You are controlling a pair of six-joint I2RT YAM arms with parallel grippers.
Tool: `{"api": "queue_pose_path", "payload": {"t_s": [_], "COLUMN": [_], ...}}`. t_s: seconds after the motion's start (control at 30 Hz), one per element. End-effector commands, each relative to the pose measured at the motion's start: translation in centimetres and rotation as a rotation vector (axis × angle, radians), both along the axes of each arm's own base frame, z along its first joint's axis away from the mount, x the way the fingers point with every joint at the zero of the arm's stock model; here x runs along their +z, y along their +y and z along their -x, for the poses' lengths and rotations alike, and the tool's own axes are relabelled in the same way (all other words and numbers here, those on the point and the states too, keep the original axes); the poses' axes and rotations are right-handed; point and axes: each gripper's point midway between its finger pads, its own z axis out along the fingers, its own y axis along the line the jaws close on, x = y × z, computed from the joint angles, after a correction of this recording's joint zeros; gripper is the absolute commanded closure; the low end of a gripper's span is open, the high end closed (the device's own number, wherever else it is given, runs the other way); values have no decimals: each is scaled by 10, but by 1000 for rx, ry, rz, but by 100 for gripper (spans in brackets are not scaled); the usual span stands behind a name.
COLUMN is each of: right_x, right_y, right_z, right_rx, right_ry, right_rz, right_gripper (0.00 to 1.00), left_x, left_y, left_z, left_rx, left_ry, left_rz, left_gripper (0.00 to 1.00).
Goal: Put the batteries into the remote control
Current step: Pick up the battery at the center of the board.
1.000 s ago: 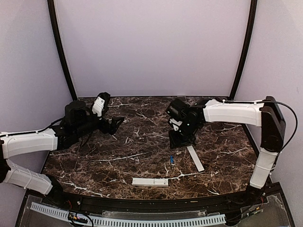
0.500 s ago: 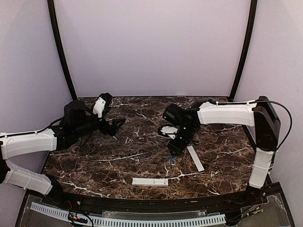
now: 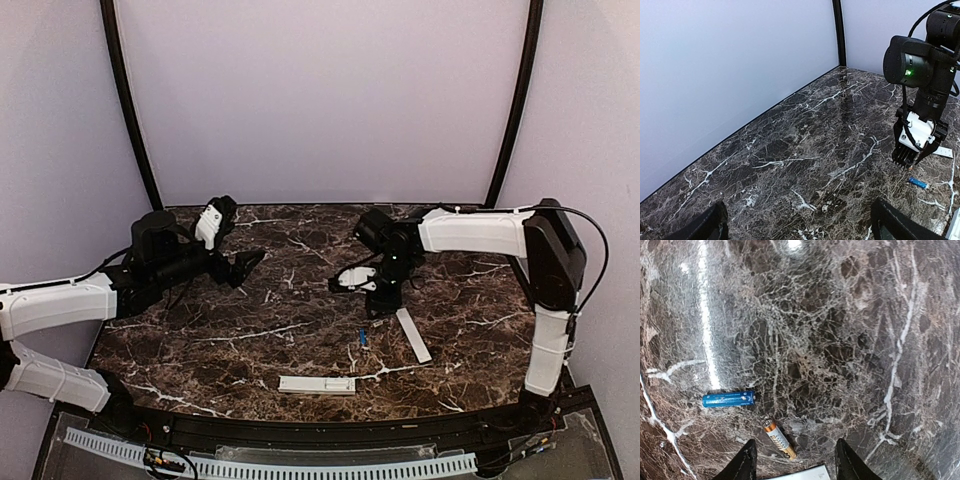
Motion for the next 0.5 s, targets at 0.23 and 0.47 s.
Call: {"api": "queue_pose_path", "payload": {"t_s": [0.23,0.47], "right_x": [-32,-45], "right_y": [-13,-22], "right_z": [7,7], "right_rx": [38,29], "right_ry": [111,108], "right_rz": [38,67], "right_gripper": [60,72], "left_x": [1,-2], "left_y": [2,1], "left_z": [1,-1], "left_rx": [-10,-11], "left_ry": [-29,-25], "left_rz": [-26,-32], "left_gripper": [1,1]}}
